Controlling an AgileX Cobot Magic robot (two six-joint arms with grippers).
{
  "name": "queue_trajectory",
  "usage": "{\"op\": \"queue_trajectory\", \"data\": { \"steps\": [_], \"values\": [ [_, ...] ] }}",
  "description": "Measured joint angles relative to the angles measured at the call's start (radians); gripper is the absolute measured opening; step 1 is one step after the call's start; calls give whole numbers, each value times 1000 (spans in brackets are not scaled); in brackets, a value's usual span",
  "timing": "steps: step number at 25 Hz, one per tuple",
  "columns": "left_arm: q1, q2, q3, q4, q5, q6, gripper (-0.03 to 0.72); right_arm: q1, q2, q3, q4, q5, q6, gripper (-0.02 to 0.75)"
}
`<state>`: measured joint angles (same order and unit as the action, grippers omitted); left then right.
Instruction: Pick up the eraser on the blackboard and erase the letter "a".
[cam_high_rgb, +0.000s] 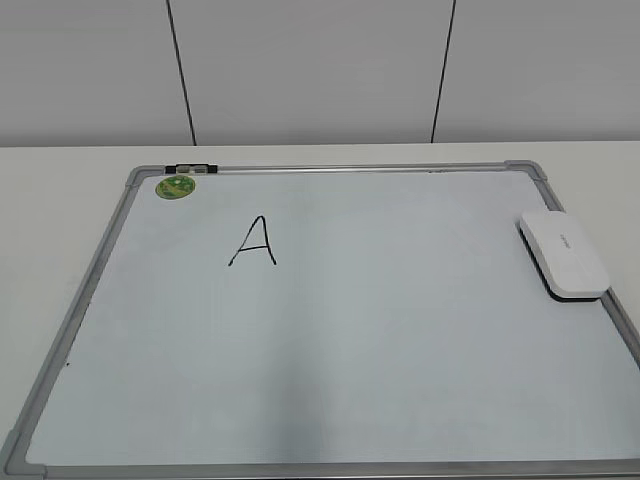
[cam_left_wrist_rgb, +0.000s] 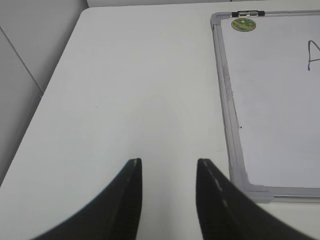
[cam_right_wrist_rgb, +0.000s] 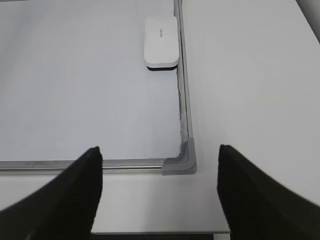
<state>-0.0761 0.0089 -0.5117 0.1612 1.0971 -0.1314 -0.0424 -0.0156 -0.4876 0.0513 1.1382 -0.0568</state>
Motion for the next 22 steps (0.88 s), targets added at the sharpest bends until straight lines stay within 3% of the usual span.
{"op": "queue_trajectory", "data": {
  "steps": [22],
  "values": [
    [7,0,0,0,0,0,262,0,0,0,0,0,0,533]
  ]
}}
